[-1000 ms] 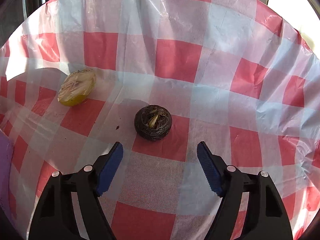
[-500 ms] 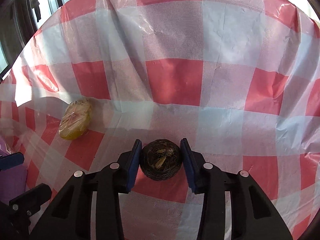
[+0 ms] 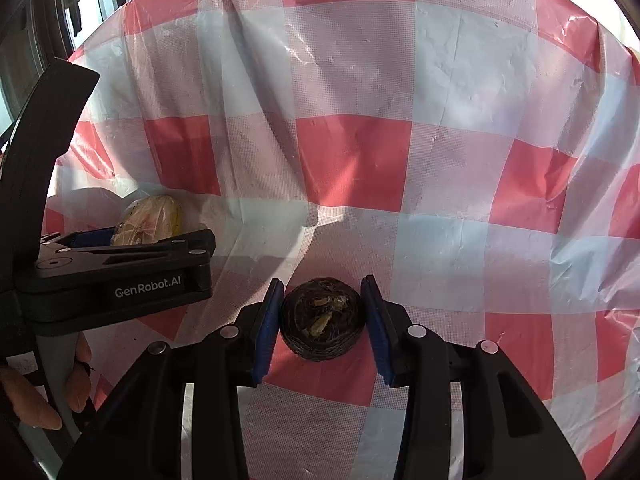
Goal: Organize fruits
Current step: 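Carry the pale fruit half and the dark brown fruit in both tools over the box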
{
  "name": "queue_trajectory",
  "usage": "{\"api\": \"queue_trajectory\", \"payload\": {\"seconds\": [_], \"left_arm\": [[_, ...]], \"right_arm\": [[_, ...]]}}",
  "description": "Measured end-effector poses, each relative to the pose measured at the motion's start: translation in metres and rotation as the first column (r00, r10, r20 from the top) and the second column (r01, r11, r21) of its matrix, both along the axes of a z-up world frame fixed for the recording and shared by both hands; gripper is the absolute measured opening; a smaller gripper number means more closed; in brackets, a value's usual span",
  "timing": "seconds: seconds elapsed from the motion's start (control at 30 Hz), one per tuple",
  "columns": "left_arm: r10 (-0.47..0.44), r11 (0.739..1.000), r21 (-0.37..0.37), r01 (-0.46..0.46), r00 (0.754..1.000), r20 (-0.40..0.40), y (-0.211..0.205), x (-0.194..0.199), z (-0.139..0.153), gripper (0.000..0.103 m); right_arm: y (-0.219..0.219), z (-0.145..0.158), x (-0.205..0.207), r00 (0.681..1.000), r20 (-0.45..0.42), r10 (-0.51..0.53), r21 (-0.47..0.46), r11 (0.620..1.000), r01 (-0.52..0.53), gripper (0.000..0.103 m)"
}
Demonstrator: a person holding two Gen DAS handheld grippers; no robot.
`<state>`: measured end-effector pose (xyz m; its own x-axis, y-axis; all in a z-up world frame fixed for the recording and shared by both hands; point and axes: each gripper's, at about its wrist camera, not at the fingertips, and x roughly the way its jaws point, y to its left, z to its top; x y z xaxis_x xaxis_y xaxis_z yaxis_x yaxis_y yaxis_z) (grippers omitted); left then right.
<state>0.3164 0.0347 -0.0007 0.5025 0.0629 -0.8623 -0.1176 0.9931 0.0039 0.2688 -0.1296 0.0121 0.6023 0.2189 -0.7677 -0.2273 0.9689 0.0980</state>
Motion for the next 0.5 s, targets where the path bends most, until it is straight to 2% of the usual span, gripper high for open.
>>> {"api": "queue_trajectory", "payload": {"seconds": [0.03,0.1,0.17,0.3,0.5], "left_arm": [[-0.011,1.000,0.002,0.011,1.000,0.012,0.000,-0.004,0.002,0.074],[-0.051,0.999,0.002,0.051,0.999,0.018,-0.002,-0.011,0.006,0.061],[-0.068,0.997,-0.023,0.068,0.998,0.019,0.002,-0.015,0.007,0.060],[-0.110,0.994,-0.008,0.110,0.994,0.010,0.000,-0.043,0.008,0.060],[-0.110,0.993,-0.031,0.110,0.994,-0.004,0.003,-0.078,0.009,0.060]], "right_arm": [[0.000,0.000,0.000,1.000,0.000,0.000,0.000,1.000,0.000,0.041],[0.000,0.000,0.000,1.000,0.000,0.000,0.000,1.000,0.000,0.041],[0.000,0.000,0.000,1.000,0.000,0.000,-0.001,1.000,0.000,0.041],[0.000,0.000,0.000,1.000,0.001,0.003,-0.008,1.000,-0.003,0.041],[0.005,0.001,-0.001,1.000,0.003,0.004,-0.037,0.999,-0.004,0.041]]}}
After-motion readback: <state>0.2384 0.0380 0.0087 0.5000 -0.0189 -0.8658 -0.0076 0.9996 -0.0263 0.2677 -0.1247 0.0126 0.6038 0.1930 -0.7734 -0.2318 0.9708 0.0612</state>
